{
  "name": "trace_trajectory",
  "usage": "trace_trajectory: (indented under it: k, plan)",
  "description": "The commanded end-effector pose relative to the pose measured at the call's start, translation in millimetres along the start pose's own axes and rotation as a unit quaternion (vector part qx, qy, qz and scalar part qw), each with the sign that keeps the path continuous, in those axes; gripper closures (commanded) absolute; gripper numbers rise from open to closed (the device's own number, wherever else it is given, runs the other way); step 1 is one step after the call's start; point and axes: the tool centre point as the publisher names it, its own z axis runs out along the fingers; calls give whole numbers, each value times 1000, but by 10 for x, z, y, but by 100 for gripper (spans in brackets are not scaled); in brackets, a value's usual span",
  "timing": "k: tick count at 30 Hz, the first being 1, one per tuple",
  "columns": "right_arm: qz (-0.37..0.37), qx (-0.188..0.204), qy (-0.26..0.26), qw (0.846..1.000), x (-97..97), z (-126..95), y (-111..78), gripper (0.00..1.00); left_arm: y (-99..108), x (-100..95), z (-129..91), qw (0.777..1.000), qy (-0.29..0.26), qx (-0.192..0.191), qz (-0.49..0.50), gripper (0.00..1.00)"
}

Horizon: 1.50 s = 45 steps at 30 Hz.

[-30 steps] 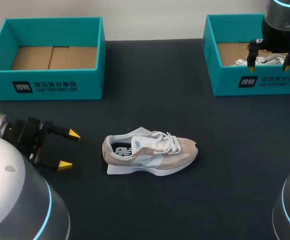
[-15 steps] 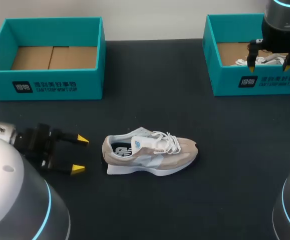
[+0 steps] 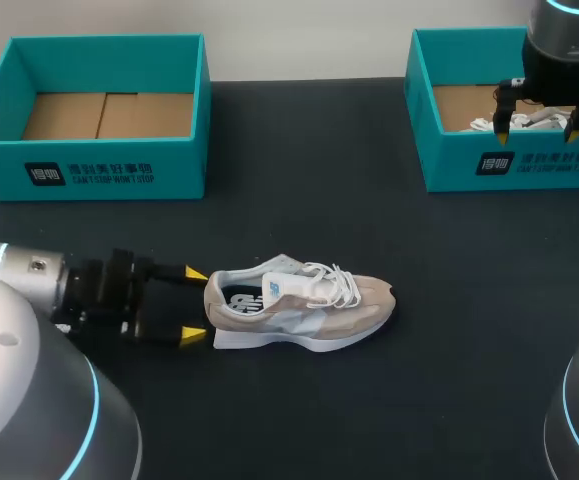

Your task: Take the shoe out of the shoebox, open the shoe tongue, remove and reinsert the insole, then place the shoe into the shoebox

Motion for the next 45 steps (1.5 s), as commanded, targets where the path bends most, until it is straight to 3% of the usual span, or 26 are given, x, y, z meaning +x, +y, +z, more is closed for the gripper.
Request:
trace_trajectory:
  k: [1,9,30,32,34,37,45]
  plan:
    - [0,0,1,1000,0,4,-2,0,13,-36,146,1000,1,-3,0,0]
    - [0,0,1,1000,0,4,-2,0,21,-64,322,1000,0,3,-3,0]
    - [0,0,1,1000,0,4,-2,0,207,-59,628,999,-5,-30,-11,0]
    - [0,0,1,1000,0,4,-2,0,214,-57,632,999,-4,-31,-12,53]
    - [0,0,1,1000,0,4,-2,0,216,-53,631,999,-4,-32,-13,85]
    - [0,0,1,1000,0,4,-2,0,214,-35,627,999,-1,-30,-14,100]
    - [0,0,1,1000,0,4,-2,0,211,-17,617,999,1,-32,-14,100]
